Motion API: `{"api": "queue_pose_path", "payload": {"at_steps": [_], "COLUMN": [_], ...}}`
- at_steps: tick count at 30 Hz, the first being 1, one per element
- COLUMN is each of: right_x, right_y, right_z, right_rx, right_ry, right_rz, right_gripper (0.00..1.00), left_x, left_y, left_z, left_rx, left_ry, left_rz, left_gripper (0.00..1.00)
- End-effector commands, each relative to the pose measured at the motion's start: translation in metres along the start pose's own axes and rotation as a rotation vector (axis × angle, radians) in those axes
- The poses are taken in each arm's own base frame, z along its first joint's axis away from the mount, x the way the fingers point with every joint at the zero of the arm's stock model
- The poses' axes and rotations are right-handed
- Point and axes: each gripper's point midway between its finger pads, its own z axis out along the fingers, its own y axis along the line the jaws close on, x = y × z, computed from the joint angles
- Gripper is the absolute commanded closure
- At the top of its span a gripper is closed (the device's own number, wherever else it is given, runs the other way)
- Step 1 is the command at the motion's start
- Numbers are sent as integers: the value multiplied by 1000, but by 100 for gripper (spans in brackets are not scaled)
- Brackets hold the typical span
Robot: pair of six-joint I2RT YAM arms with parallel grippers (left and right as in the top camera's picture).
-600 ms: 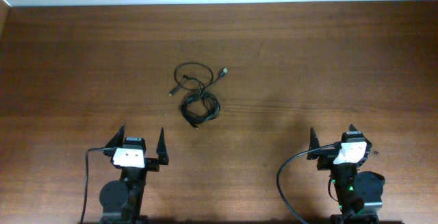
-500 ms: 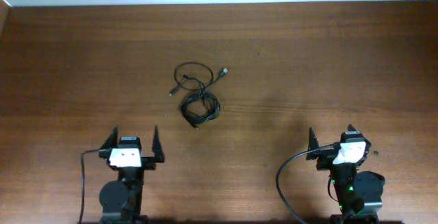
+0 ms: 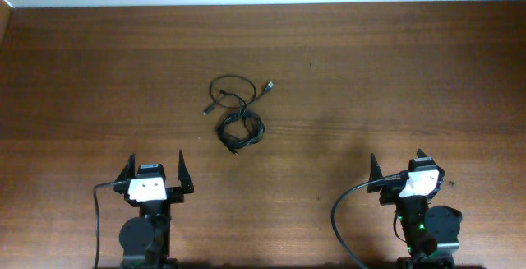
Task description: Untangle cables
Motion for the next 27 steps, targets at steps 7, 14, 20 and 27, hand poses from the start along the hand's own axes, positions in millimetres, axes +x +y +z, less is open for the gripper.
{"api": "queue_pose_path", "payload": {"at_steps": [7, 14, 20, 27], "right_x": [1, 1, 1, 1], "right_y": [5, 5, 5, 5], "right_z": [0, 0, 0, 0], "right_rx": [-29, -29, -29, -29], "right_ry": [3, 3, 3, 3], "right_rz": [2, 2, 2, 2], "right_gripper": [2, 2, 2, 2], "left_x": [-36, -115, -55, 84], "left_y": [-6, -41, -115, -132], "left_z": [-19, -4, 52, 92], "left_rx": [57, 259, 388, -81], "left_ry": [27, 333, 878, 1196], "left_rz": [-91, -177, -227, -356], "left_gripper": [1, 1, 1, 21]}}
